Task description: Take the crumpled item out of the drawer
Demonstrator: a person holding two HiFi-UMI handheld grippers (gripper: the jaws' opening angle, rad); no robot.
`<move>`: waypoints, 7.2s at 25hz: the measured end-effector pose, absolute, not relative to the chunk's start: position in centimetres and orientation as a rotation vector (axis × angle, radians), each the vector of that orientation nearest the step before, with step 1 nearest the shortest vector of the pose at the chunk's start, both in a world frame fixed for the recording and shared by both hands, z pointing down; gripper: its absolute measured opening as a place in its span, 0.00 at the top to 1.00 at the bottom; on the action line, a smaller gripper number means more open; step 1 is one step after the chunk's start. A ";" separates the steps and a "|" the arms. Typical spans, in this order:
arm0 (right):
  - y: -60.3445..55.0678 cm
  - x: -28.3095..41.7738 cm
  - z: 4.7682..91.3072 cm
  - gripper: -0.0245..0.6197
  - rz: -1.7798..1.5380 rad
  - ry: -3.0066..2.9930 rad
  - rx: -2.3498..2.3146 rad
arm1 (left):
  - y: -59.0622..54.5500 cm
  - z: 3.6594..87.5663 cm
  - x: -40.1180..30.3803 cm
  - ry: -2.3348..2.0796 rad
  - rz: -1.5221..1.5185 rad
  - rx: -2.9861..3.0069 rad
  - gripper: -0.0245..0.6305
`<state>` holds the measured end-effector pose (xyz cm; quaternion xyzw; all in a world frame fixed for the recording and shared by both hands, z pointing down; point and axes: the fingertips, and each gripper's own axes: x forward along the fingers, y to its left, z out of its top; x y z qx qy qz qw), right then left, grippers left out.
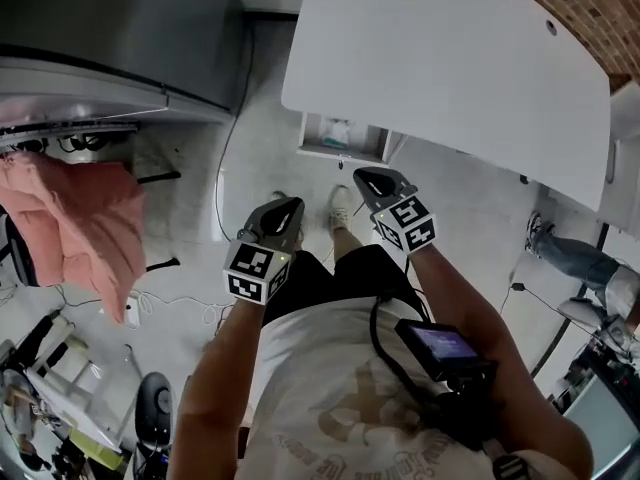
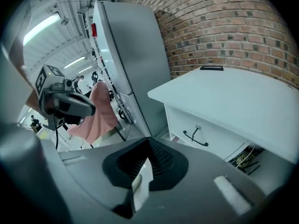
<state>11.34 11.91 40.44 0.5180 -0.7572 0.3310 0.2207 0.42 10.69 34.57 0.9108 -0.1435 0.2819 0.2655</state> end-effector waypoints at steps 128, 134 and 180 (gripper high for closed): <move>6.1 12.2 60.7 0.92 0.645 -1.739 1.218 | 11.3 53.7 -0.5 -0.340 0.882 2.188 0.96; 7.1 11.0 55.5 0.92 0.716 -1.791 1.358 | 11.0 50.9 -1.6 -0.303 0.853 2.233 0.96; 15.1 10.4 22.1 0.92 0.634 -1.968 1.966 | 8.8 22.4 -2.6 -0.061 0.629 2.685 0.96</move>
